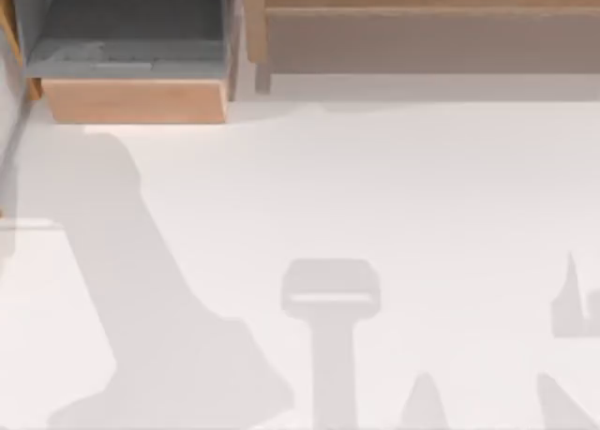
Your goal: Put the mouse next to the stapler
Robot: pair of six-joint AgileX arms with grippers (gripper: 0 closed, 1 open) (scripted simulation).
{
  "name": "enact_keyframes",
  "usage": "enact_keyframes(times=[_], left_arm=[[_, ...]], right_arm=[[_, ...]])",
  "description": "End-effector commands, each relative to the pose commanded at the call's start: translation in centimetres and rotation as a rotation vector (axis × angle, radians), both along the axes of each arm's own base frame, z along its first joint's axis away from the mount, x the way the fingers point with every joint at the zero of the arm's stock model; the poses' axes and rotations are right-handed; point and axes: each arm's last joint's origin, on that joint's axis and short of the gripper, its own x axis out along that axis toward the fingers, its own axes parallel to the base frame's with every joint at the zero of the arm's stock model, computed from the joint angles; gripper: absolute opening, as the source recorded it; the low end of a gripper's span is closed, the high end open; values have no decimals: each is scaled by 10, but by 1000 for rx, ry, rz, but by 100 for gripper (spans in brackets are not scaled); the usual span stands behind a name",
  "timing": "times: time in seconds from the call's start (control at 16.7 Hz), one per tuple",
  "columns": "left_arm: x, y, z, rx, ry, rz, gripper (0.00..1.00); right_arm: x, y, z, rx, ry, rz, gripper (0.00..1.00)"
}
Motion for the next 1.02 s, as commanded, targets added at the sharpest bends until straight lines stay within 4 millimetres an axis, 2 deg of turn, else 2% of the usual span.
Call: enact_keyframes(times=[0.06,0.12,0.66,1.02], left_arm=[[0,0,0,0,0,0,2],[0,0,0,0,0,0,0],[0,1,0,1,-1,1,0],[-15,4,44,-3,-59,11,0]], right_arm=[[0,0,0,0,0,0,100],[0,0,0,0,0,0,100],[0,0,0,0,0,0,100],[0,0,0,0,0,0,100]])
